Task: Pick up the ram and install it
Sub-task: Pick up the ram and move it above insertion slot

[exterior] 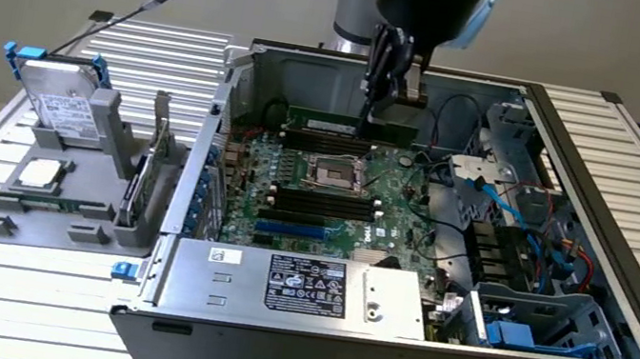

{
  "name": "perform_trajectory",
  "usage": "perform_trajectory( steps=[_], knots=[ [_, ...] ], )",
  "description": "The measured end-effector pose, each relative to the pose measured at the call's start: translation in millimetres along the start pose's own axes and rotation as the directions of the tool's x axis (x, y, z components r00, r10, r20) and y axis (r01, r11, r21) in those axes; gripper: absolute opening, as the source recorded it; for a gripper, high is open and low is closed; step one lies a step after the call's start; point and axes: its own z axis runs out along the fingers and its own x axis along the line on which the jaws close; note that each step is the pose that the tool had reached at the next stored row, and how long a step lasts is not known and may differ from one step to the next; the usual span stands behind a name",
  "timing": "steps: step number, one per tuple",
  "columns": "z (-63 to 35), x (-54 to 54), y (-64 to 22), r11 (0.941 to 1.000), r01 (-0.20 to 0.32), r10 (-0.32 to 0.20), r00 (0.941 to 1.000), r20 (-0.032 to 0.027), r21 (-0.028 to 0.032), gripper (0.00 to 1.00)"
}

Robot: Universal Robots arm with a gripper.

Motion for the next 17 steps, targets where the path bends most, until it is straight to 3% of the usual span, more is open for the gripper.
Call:
perform_trajectory(
  steps=[9, 10, 11, 17],
  knots=[
    [15.8, -11.8, -2.7, 1.0, 0.0, 0.0, 1.0, -0.0036, -0.0002, 0.14],
    [20.9, -14.3, -3.3, 1.0, 0.0, 0.0, 1.0, -0.0037, -0.0001, 0.14],
    [37.4, -18.1, -5.0, 0.9999, -0.013, 0.013, 0.9999, -0.003, 0.0044, 0.14],
    [54.2, -20.2, -6.9, 0.9995, -0.03, 0.03, 0.9995, -0.002, 0.0102, 0.14]
  ],
)
